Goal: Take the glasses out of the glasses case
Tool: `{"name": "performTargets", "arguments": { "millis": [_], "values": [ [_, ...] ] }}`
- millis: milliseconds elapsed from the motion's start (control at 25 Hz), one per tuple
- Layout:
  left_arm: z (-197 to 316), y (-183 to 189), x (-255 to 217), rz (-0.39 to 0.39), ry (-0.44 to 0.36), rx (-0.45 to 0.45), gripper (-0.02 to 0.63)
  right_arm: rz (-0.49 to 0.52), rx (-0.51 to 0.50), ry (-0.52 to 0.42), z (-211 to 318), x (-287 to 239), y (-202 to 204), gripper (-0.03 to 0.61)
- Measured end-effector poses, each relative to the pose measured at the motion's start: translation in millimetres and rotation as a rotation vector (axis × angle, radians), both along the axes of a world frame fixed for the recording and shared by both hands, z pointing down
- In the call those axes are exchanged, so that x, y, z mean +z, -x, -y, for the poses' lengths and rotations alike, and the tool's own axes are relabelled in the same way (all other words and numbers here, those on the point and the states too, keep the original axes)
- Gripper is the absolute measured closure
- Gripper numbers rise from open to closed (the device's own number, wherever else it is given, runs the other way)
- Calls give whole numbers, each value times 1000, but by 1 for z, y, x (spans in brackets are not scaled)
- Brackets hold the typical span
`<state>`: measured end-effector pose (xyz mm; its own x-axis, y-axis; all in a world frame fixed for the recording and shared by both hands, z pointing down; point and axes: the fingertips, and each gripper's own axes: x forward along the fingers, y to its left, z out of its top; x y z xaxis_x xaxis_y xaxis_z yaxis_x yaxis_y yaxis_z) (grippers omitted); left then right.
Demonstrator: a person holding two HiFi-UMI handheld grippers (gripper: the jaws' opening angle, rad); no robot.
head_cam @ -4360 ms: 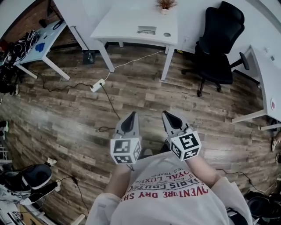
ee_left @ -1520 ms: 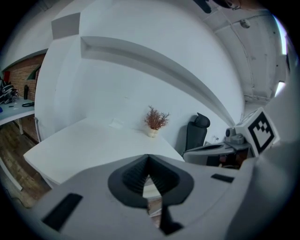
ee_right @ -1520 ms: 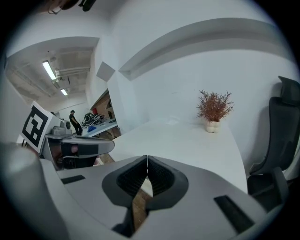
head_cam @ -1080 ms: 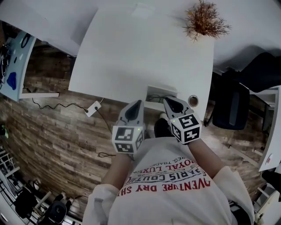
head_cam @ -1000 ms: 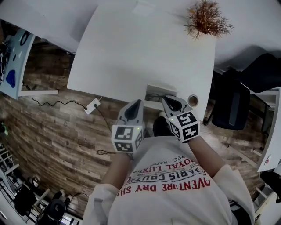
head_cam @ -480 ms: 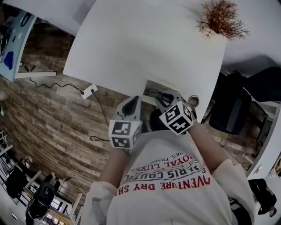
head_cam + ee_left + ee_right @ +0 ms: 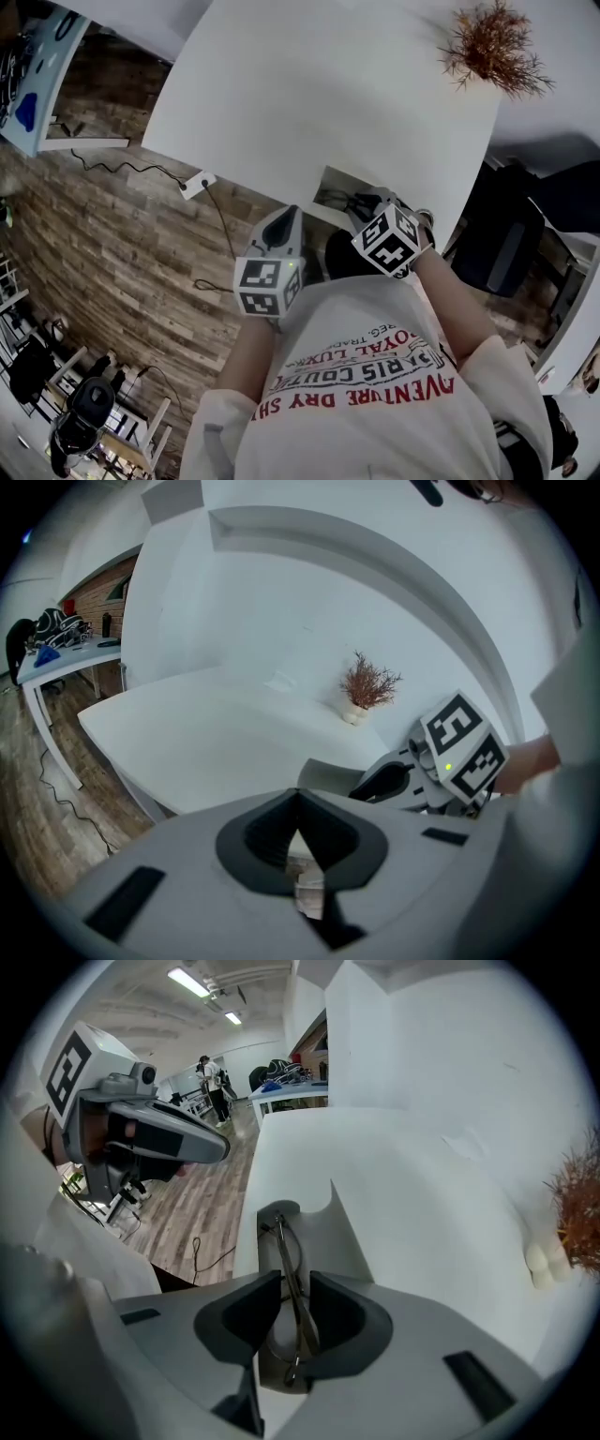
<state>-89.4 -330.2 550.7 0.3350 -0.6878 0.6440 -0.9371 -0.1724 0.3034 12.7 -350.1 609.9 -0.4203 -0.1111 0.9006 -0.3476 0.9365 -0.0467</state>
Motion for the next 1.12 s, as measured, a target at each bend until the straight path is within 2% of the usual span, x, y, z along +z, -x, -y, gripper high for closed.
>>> {"name": "performTargets", "arguments": {
  "millis": [280,400,560,1120],
  "values": [
    [-4,3,6,1,15,-37,614,-5,-53,8,1,6,0,516],
    [-6,4,5,-2,15,-45,614,-1,-75,-40,3,1,3,549],
    [-8,2,5,-5,15,-50,614,-2,-106,-88,6,-3,2,552],
    [2,-7,-15,33,-47,49,614,111,-9,-102,15,-50,7,554]
  ]
}}
